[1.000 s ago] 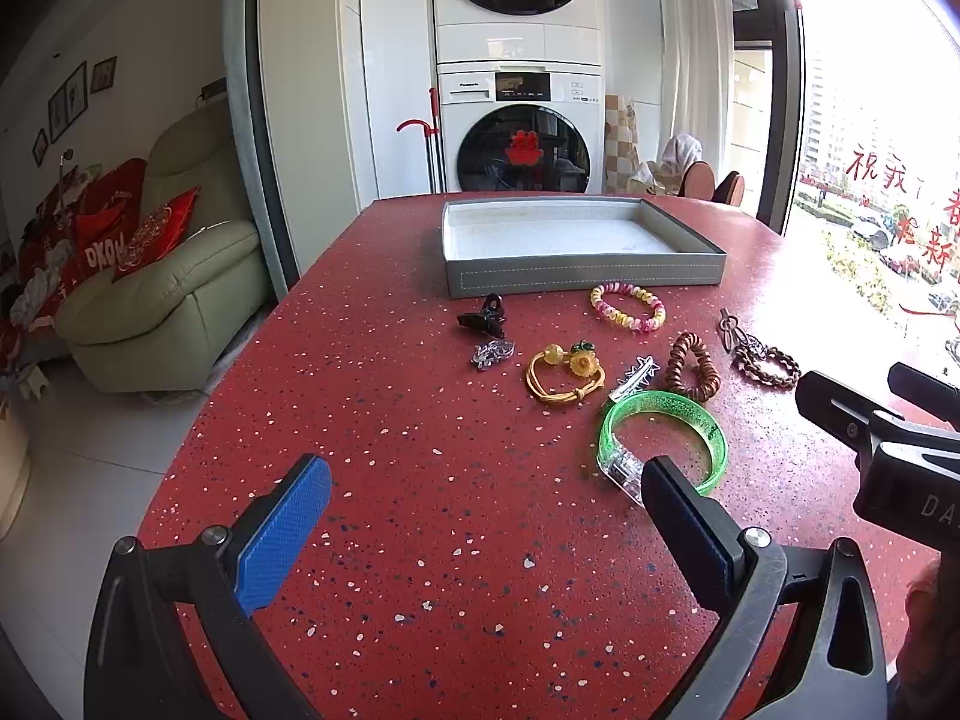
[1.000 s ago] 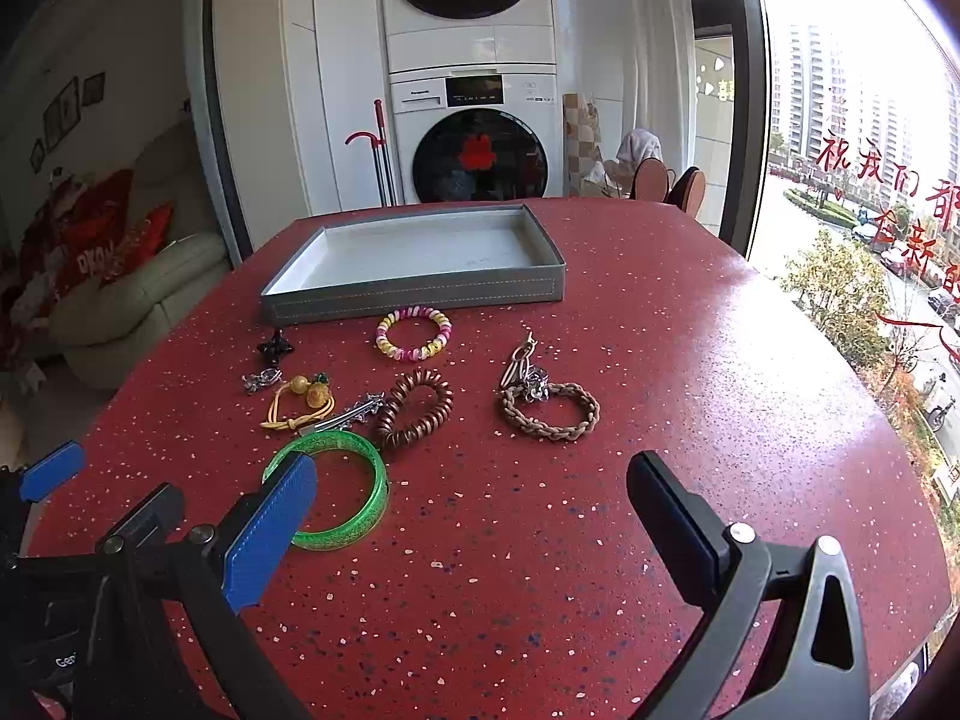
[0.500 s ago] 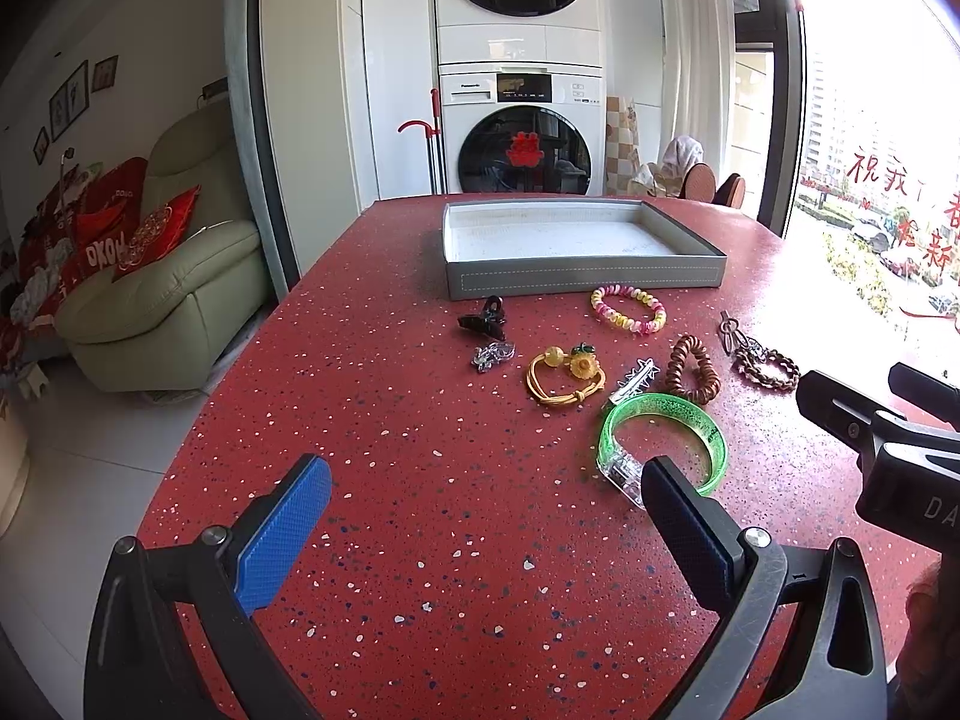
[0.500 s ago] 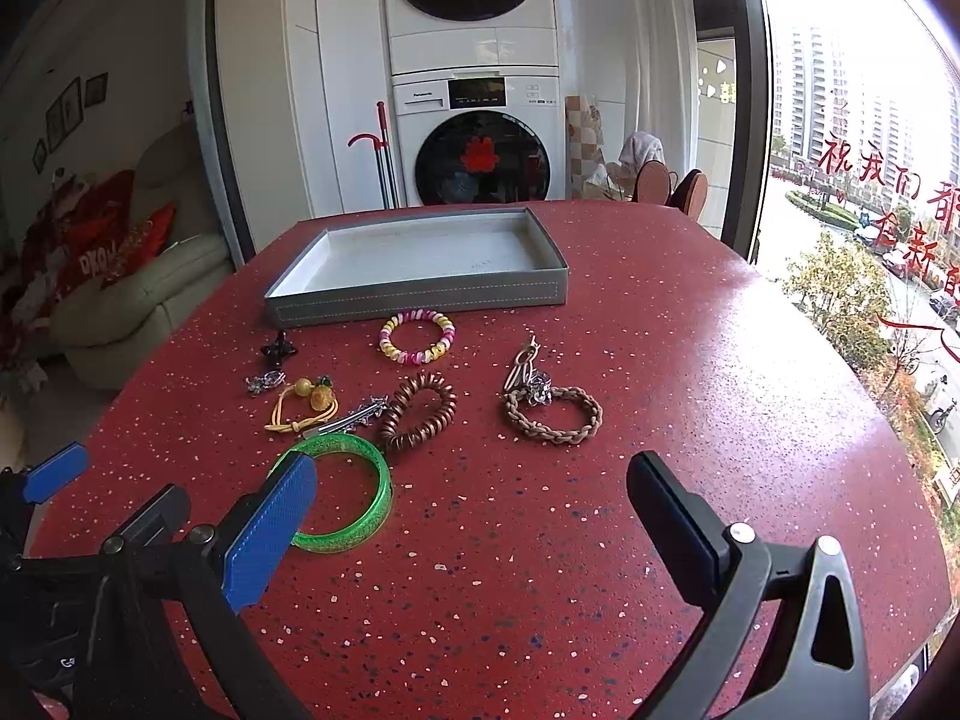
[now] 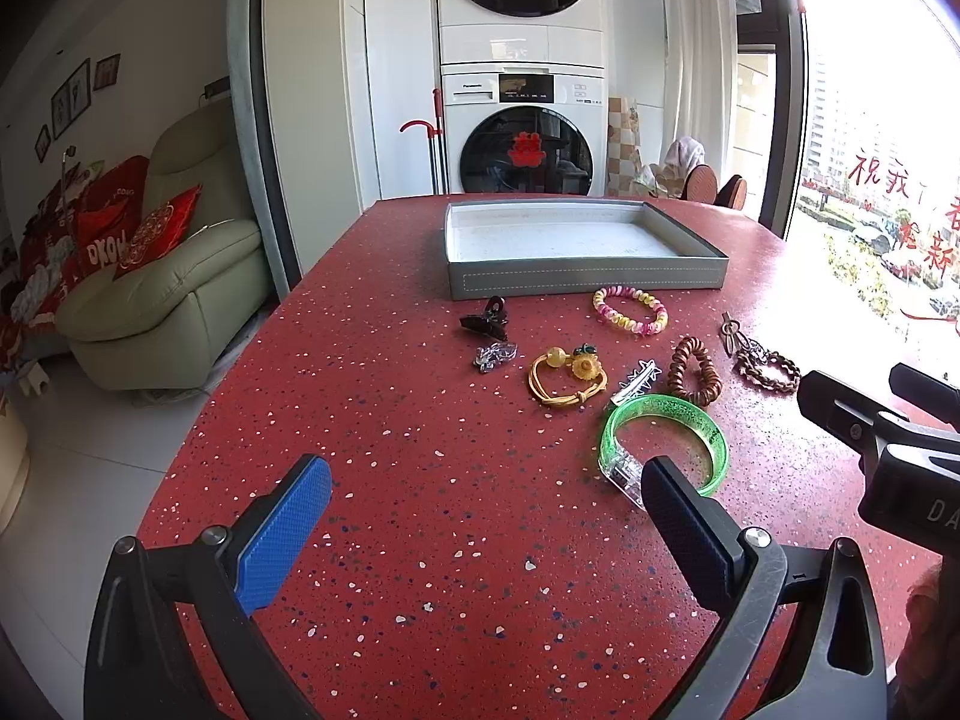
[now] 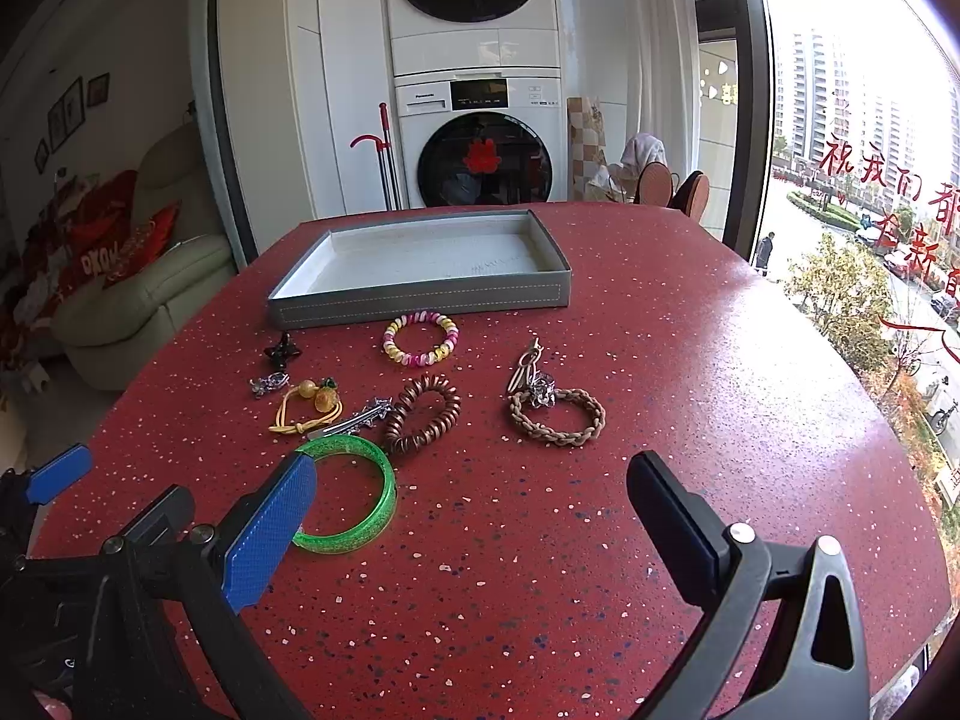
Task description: Organize jewelry
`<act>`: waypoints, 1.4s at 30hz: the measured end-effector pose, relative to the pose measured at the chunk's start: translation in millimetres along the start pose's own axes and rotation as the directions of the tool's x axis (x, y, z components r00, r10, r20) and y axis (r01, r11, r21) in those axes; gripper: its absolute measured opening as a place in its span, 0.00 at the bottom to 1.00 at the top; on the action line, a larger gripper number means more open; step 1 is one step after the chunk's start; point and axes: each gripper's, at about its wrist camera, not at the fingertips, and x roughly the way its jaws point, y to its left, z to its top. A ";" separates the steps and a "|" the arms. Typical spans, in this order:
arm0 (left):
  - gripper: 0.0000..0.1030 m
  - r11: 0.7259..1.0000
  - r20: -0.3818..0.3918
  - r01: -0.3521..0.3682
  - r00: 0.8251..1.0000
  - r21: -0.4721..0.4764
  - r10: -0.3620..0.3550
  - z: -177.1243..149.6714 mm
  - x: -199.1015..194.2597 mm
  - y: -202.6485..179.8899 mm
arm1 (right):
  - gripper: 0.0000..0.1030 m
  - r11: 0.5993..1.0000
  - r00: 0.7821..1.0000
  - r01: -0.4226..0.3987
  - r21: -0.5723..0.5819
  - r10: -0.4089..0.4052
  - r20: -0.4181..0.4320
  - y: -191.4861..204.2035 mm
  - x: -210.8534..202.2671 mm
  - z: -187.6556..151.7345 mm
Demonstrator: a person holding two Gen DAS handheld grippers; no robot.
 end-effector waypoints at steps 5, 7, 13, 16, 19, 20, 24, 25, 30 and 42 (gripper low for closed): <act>1.00 1.000 0.001 0.000 1.000 -0.001 0.000 -0.2 0.0 0.2 | 1.00 1.000 1.000 0.000 0.000 0.000 0.000 0.9 0.3 0.4; 1.00 1.000 0.001 0.000 1.000 0.000 0.000 -0.3 0.0 0.3 | 1.00 1.000 1.000 -0.001 0.001 0.001 0.000 1.6 0.1 0.9; 1.00 1.000 0.000 0.000 1.000 -0.004 0.000 -0.4 0.3 1.8 | 1.00 1.000 1.000 -0.001 0.001 0.001 0.000 1.5 0.0 0.6; 1.00 1.000 0.000 0.001 1.000 -0.004 -0.001 -0.4 0.3 1.9 | 1.00 1.000 1.000 -0.002 0.001 0.002 0.001 2.4 -0.4 1.1; 1.00 1.000 0.000 0.001 1.000 -0.005 -0.001 -0.4 0.3 2.1 | 1.00 1.000 1.000 -0.002 0.001 0.002 0.000 2.2 -0.4 1.2; 1.00 1.000 0.000 0.001 1.000 -0.005 -0.001 -0.4 0.3 2.1 | 1.00 1.000 1.000 -0.002 0.000 0.002 0.000 1.5 -0.2 0.6; 1.00 1.000 0.001 0.001 1.000 -0.005 -0.001 -0.5 0.4 2.3 | 1.00 1.000 1.000 -0.002 0.001 0.002 0.000 1.4 -0.1 0.5; 1.00 1.000 0.000 0.001 1.000 -0.004 -0.001 -0.6 0.3 2.4 | 1.00 1.000 1.000 -0.002 0.000 0.002 0.000 2.3 -0.4 0.9; 1.00 1.000 -0.001 0.001 1.000 -0.006 -0.001 -0.9 0.5 2.7 | 1.00 1.000 1.000 -0.002 0.003 0.002 0.001 2.6 -0.4 1.0; 1.00 1.000 -0.015 0.001 1.000 -0.013 -0.001 -2.1 3.6 4.3 | 1.00 1.000 1.000 -0.004 0.001 0.004 0.002 3.9 -0.4 1.6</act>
